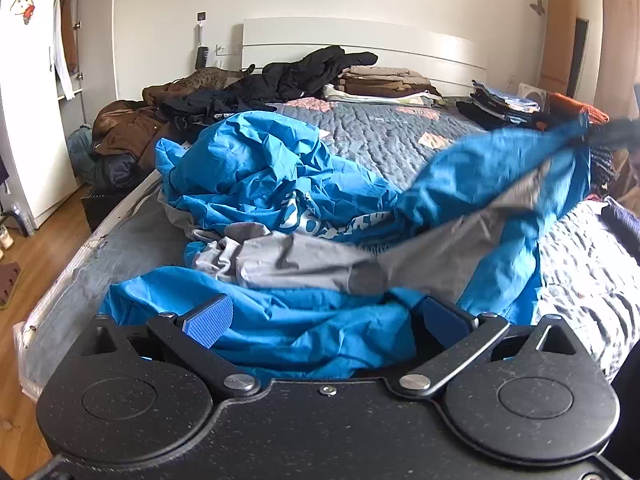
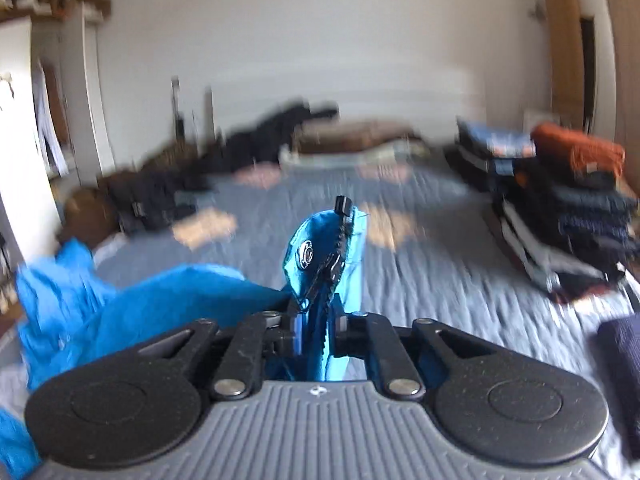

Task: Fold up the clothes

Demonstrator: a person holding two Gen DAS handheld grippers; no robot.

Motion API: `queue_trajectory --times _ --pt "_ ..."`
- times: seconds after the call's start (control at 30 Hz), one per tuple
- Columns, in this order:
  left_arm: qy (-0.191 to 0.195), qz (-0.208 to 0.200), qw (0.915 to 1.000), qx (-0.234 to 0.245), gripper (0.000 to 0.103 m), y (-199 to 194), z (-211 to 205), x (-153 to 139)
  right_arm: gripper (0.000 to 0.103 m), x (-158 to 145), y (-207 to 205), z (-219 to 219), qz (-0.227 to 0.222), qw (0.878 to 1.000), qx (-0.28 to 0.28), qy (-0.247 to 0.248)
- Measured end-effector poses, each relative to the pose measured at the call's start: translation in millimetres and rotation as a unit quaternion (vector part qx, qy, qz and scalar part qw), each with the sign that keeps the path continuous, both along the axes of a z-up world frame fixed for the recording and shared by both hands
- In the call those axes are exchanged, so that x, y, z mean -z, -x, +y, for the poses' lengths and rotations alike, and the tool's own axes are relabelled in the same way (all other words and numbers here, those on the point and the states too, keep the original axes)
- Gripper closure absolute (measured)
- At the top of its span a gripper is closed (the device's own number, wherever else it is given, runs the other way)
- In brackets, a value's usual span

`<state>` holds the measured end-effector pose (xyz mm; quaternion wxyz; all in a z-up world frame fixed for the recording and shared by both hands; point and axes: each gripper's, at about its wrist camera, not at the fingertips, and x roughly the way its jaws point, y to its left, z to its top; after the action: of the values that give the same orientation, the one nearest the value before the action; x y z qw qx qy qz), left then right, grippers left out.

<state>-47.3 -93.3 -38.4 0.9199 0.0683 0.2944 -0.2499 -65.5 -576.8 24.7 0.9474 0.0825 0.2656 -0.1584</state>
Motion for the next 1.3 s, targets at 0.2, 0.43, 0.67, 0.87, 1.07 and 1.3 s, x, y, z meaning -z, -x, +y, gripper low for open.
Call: queue_trajectory --times 0.2,0.43,0.67,0.87,1.07,1.3 --pt "-0.013 -0.002 0.9999 0.008 0.000 -1 -4 4 0.071 18 30 2 0.066 0.996 -0.051 0.020" --pt "-0.021 -0.001 0.9997 0.008 0.000 -4 -7 6 0.057 -14 101 -4 0.093 0.988 -0.018 0.120" --pt "-0.018 0.005 0.9997 0.015 0.000 -4 -13 8 0.047 -16 147 66 0.059 0.984 -0.157 0.063" --pt "-0.027 -0.007 0.9991 0.031 0.000 1 -19 8 0.044 44 141 205 0.078 0.938 -0.332 0.059" --pt "-0.029 -0.002 0.9992 0.028 0.000 -4 -8 12 0.044 107 138 295 0.123 0.876 -0.451 0.120" --pt "-0.091 -0.036 0.9925 0.073 0.000 -11 8 14 0.044 149 143 333 0.151 0.799 -0.532 0.235"
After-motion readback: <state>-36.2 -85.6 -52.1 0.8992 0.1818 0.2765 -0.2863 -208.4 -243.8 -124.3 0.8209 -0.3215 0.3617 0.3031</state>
